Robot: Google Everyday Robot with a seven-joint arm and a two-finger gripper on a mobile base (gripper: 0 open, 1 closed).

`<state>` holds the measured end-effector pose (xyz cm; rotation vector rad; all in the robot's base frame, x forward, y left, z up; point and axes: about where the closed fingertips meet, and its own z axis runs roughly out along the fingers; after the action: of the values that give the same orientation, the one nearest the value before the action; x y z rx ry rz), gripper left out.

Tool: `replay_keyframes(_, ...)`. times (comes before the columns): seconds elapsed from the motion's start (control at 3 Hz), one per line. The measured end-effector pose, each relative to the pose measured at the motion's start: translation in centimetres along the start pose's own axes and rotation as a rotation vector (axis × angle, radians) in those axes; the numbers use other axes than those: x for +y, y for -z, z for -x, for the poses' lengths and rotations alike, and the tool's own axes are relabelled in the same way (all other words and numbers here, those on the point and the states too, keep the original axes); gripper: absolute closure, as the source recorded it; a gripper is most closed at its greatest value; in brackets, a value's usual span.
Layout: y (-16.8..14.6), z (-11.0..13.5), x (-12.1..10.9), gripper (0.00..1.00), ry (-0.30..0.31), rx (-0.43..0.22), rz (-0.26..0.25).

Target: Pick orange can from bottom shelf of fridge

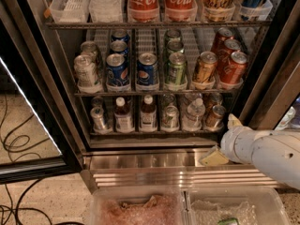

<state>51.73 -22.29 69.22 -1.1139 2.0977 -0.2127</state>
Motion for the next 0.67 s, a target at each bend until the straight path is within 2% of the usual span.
replay_keyframes(0.67,-3.0,0.4,-0.8,0.00,-0.030,-0.029,0.000)
